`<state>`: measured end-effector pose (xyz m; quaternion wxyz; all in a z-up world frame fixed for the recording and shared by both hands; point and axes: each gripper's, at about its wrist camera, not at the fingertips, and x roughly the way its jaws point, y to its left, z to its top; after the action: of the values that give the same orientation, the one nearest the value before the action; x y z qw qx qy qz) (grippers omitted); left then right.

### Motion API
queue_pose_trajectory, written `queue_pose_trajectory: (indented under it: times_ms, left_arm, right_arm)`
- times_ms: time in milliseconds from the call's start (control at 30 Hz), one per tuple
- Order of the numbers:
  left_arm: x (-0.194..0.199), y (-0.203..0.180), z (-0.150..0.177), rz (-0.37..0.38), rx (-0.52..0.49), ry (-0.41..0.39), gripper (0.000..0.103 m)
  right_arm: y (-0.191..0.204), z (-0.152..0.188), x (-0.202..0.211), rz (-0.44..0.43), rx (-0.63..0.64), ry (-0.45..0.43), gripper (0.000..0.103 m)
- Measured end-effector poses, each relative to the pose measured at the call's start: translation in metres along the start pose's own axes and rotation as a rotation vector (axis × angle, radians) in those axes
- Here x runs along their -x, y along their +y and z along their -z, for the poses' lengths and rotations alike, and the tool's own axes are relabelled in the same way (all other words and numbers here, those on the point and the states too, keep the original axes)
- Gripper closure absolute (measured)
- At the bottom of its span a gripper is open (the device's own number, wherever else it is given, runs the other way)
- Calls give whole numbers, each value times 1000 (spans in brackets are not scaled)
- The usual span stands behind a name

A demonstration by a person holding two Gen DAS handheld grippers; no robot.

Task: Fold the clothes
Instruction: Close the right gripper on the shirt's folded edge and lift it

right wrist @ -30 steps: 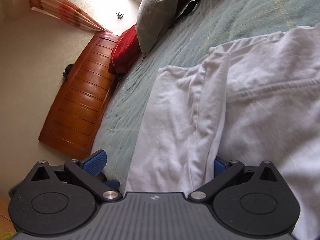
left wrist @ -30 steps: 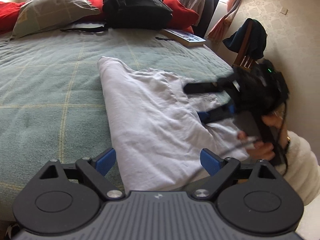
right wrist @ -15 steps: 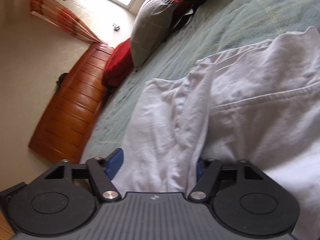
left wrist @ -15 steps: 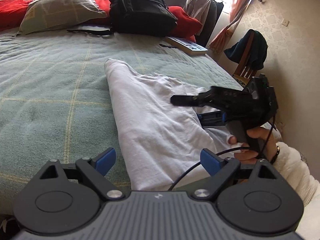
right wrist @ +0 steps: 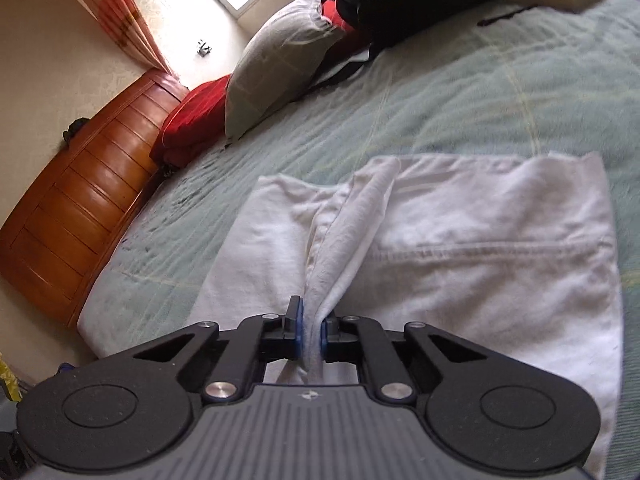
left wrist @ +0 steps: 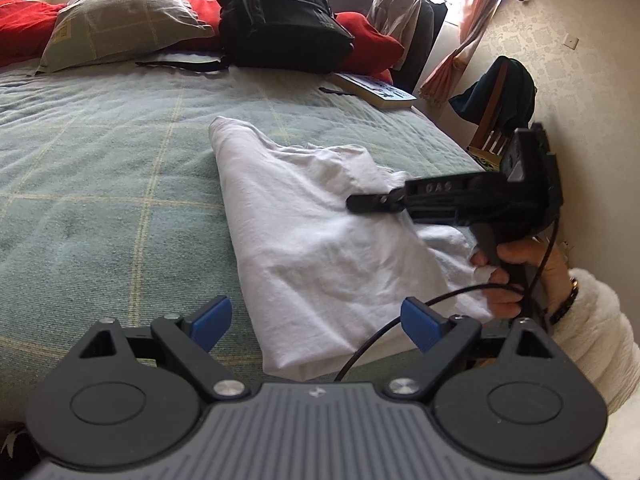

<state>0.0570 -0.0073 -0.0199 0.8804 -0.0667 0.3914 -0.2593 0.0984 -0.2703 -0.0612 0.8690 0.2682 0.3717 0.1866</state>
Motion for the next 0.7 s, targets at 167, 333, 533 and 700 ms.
queue_pose_trajectory:
  times_ms: [167, 333, 533, 700]
  left_arm:
    - [-1, 0, -1, 9, -8, 1, 12]
    - [-1, 0, 0, 16, -14, 4, 12]
    - [1, -1, 0, 19, -15, -2, 12]
    - [-1, -2, 0, 25, -19, 5, 12]
  right_arm:
    - [0, -10, 26, 43, 7, -39, 92]
    - [-9, -14, 43, 111, -3, -59, 92]
    - [-26, -9, 49, 137, -50, -52, 93]
    - [-41, -3, 44, 70, -114, -46, 85]
